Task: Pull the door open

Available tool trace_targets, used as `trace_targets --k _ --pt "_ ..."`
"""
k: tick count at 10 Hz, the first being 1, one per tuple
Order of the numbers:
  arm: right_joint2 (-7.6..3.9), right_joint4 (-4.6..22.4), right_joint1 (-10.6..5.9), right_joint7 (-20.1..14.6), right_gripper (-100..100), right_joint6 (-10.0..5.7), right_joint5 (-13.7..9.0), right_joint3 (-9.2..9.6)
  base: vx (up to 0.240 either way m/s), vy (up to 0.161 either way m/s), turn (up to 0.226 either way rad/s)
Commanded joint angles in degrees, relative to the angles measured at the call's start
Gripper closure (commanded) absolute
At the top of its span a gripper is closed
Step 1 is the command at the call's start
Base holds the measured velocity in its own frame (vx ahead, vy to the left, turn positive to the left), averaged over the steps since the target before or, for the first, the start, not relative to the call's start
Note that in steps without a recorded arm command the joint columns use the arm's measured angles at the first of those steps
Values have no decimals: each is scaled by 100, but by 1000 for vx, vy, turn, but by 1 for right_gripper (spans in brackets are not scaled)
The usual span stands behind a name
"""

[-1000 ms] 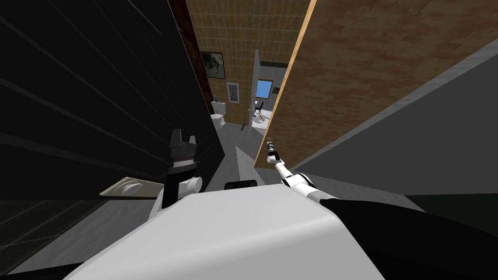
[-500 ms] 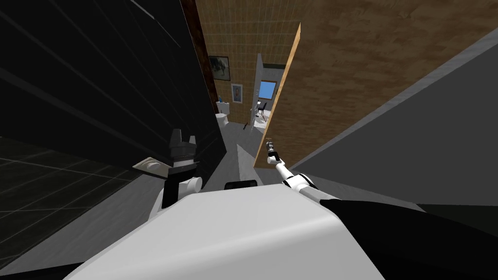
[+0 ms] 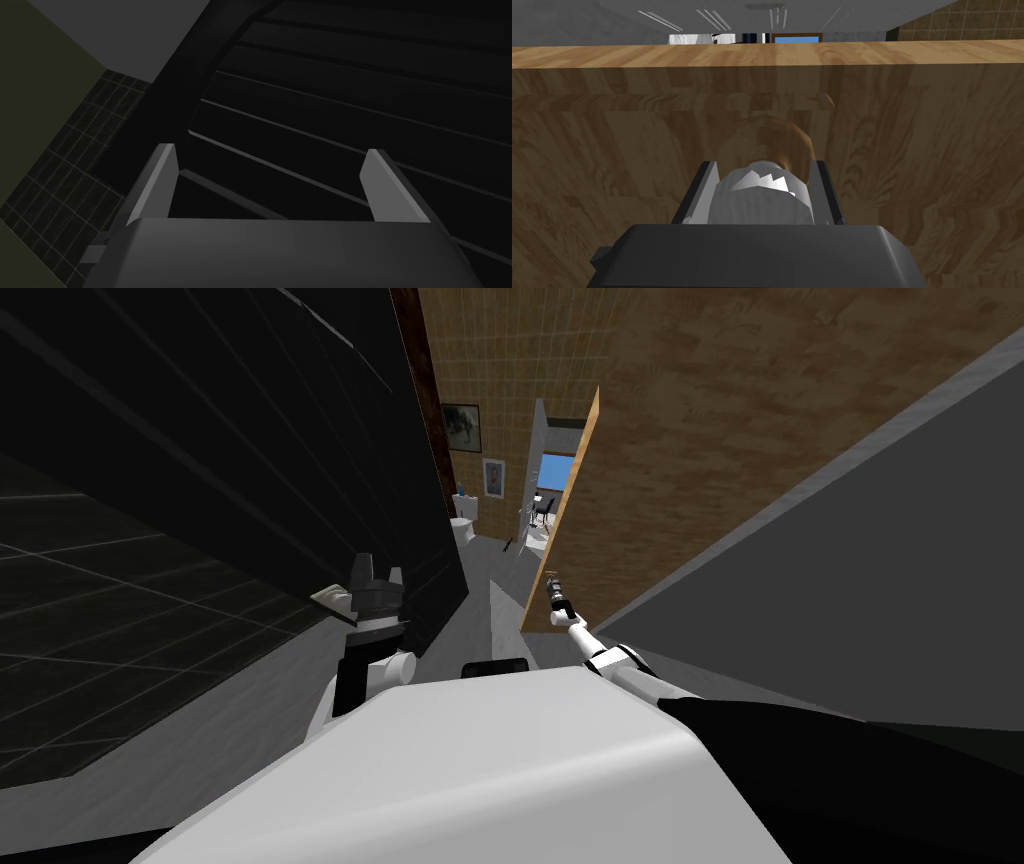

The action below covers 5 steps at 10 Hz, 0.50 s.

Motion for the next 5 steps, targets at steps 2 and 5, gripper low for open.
trace_targets --k 2,5 --pt "-68 -207 109 -99 100 31 -1 184 -243 -117 127" --pt "-156 -314 152 -222 100 20 3 369 -216 -97 90"
